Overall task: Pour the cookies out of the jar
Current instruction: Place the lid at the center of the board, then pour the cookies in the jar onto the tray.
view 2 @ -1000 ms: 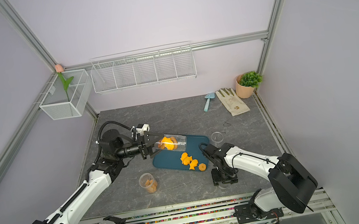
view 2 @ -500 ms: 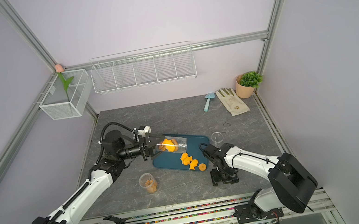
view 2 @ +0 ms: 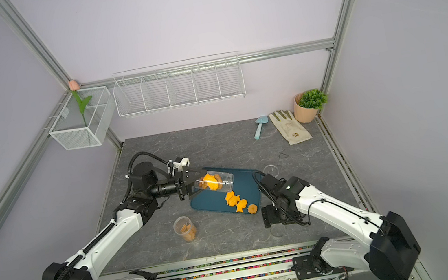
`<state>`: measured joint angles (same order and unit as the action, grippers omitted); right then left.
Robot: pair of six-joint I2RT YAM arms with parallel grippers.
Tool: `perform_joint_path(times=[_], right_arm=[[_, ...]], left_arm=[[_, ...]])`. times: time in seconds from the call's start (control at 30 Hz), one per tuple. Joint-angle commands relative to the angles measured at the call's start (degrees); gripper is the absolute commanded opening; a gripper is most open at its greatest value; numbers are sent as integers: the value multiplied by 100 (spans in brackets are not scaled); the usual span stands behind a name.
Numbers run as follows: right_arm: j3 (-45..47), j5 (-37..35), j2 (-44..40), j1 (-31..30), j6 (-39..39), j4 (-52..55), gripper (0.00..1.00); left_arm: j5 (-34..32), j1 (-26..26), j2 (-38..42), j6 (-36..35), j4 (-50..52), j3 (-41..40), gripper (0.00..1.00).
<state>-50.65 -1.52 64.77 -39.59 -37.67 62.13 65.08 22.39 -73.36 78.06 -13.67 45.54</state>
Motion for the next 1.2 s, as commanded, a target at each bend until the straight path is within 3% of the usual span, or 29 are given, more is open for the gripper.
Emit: perform_joint_path(times=[0.0,0.23,0.5,0.9,1.03,1.17], right_arm=[[-355,-255,-399,-39,-110,625,88],[-859,-442,-887,-31,-148,1181,88],[-1250,-573,-990,-21,-152,1214,88],[-1315,-515,-973,-13,-286,1182,89],[-1290,-526,-1028,-18,-316,1193,88],[-1225,-498,-1078,-18,-376,1188,88]], left_arm=[[495,-133,-279,-308,-197,155,65],[1012,-533,-936,-960,101,349,65],[862,-552,-1941,-4055,3370,1332,66],[676,-552,-3087,-5015,4162,2040,66],[347,-602,-3323,-5525,4770,2334,66],[148,-698,-3343,-5498,4784,2394,66]])
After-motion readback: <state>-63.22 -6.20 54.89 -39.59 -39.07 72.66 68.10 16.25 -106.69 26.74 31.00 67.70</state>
